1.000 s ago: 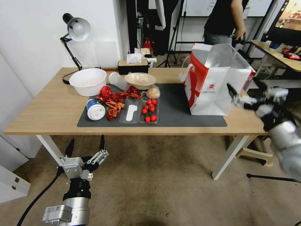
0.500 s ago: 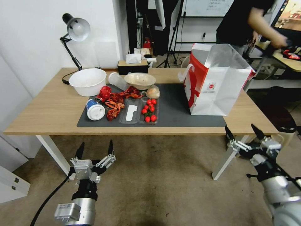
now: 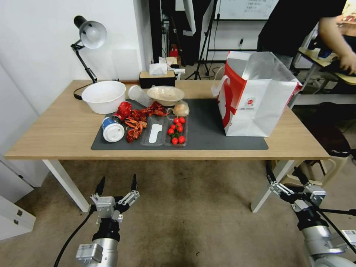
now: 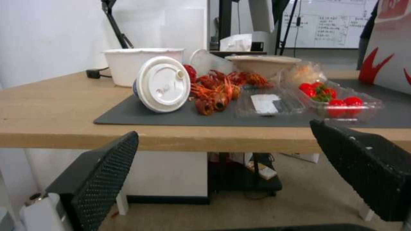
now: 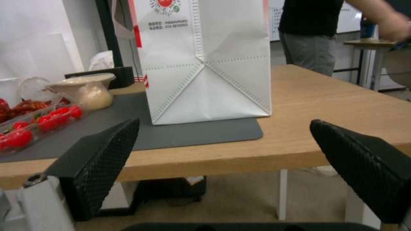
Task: Pick up the food delivery bag from the floor and place it on the table.
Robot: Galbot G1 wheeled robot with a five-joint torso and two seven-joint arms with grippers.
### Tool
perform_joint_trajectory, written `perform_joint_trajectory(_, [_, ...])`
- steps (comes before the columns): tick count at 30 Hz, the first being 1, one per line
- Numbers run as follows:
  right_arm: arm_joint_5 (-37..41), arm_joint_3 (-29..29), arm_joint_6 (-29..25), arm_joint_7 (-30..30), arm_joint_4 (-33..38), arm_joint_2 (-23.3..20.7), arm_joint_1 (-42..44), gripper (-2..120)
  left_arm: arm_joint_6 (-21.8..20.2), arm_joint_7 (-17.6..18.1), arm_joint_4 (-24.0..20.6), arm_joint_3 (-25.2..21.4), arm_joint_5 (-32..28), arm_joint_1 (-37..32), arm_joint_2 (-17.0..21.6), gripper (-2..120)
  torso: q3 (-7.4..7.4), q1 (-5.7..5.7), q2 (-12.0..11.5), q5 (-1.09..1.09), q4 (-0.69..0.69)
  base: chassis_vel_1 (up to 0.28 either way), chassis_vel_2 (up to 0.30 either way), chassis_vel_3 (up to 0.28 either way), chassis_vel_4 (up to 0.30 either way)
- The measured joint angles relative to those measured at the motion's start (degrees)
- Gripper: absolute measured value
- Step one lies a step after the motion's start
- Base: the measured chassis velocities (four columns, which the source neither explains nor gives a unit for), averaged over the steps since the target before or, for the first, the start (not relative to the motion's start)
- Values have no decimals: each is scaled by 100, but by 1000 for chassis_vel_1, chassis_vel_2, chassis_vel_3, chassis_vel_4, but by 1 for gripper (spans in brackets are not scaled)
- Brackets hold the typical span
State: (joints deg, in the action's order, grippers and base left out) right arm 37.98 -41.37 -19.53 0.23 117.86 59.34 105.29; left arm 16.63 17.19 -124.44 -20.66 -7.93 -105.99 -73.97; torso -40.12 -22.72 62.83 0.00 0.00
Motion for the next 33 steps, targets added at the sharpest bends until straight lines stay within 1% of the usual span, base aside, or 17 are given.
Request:
perform_joint_trajectory(11, [73,53,37,12,-40,-154,-158,100,284,-9,185,-42,9,-80,21,100,0,0,0,0,0,0,0,0,0])
perform_joint_trajectory(33, [112,59,67,23,-22,-189,-165,100,289,-17,144,-48,-19,-73,20,100,0,0,0,0,0,0,0,0,0])
